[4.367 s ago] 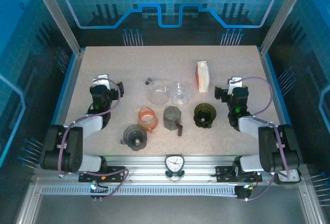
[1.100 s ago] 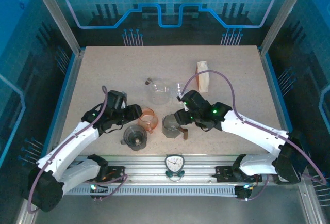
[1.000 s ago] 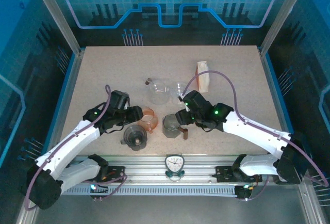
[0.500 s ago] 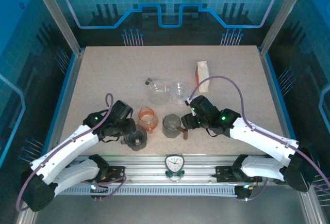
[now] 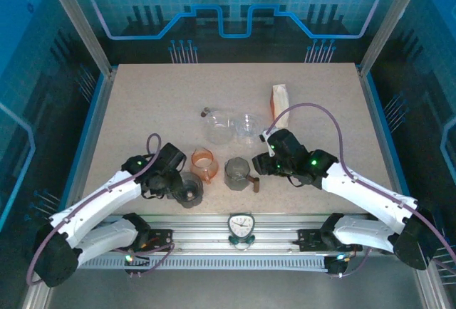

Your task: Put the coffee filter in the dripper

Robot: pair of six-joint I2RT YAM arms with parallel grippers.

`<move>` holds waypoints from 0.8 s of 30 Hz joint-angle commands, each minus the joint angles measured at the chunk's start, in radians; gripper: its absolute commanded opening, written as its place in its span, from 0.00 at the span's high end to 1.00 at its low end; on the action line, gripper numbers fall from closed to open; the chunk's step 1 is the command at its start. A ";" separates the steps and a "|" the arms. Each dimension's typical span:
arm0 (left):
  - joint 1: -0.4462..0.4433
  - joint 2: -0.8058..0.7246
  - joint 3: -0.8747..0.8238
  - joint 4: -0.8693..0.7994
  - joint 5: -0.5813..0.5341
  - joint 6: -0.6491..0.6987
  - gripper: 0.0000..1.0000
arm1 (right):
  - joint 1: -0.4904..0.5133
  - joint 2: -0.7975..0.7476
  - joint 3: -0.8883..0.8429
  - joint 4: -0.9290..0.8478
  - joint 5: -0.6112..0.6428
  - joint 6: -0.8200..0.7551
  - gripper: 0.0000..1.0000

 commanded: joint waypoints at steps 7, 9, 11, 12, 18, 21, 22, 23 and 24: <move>-0.006 0.008 -0.050 0.021 -0.008 -0.024 0.80 | -0.019 -0.007 -0.008 0.016 -0.008 -0.002 0.37; -0.005 0.007 -0.049 0.016 -0.005 -0.025 0.86 | -0.020 -0.007 -0.008 0.017 -0.005 0.000 0.37; -0.006 0.000 -0.044 0.007 -0.007 -0.025 0.92 | -0.021 -0.007 -0.009 0.016 -0.005 0.000 0.37; -0.006 -0.008 -0.043 0.006 -0.006 -0.026 0.94 | -0.022 -0.007 -0.009 0.016 -0.004 0.000 0.37; -0.006 -0.055 -0.031 -0.016 -0.010 -0.044 1.00 | -0.024 -0.007 -0.005 0.018 0.001 0.007 0.37; -0.006 -0.090 -0.004 -0.046 -0.028 -0.055 1.00 | -0.026 -0.011 -0.006 0.018 0.004 0.008 0.37; -0.006 -0.109 0.007 -0.057 -0.037 -0.058 1.00 | -0.027 -0.013 -0.006 0.018 0.007 0.009 0.37; -0.006 -0.130 0.022 -0.074 -0.048 -0.061 1.00 | -0.028 -0.015 -0.006 0.018 0.009 0.009 0.37; -0.006 -0.147 0.037 -0.089 -0.058 -0.063 1.00 | -0.030 -0.017 -0.005 0.016 0.010 0.010 0.36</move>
